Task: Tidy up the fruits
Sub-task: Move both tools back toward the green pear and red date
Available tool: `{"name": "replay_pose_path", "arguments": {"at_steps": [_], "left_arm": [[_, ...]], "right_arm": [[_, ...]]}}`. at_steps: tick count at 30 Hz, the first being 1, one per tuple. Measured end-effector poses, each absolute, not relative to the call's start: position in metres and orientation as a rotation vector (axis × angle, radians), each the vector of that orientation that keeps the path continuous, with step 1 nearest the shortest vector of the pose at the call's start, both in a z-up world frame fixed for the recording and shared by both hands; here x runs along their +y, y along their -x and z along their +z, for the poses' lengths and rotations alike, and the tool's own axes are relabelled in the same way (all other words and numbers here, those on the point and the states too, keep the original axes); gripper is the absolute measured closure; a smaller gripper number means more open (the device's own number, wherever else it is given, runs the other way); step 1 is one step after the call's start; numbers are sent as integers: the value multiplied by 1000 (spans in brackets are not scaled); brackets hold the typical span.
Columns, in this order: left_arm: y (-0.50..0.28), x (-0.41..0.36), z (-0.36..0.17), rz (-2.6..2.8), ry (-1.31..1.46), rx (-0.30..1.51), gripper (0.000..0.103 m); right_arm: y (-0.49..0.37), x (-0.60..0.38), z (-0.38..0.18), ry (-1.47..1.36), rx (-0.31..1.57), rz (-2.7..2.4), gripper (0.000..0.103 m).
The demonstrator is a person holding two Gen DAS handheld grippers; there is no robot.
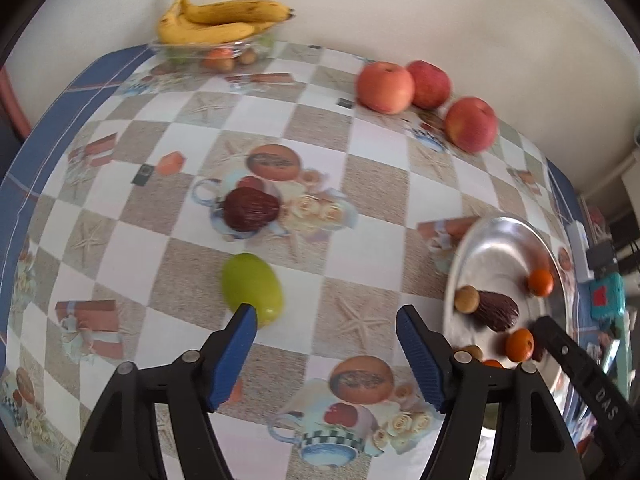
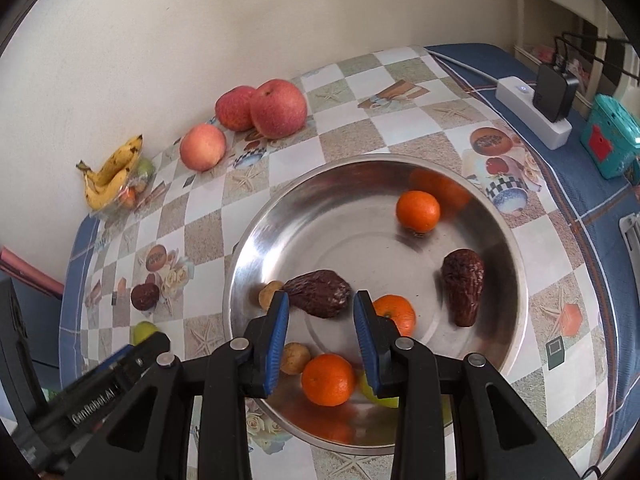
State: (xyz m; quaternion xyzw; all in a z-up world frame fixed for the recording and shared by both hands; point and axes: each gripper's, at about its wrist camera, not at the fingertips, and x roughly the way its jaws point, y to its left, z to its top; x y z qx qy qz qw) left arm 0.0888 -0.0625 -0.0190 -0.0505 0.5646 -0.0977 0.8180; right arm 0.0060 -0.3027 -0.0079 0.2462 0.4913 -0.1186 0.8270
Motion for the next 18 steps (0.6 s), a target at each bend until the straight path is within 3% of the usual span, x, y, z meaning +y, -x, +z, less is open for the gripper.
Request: {"name": "replay_pose_path", "arguments": {"at_steps": [15,16,18], "left_arm": [[-100,-16,-16,-72,217,1185,22],[-100,-17,-17,-70,213,1188,20],[-100,-17,-19,-50,198,1192,8]], "right_arm": [[-18,-257,-4,-369,1076,-180,68],[-18,-256,-4,-363,1076,-179,67],[-18,-255,-4,-356,1077,-182,54]]}}
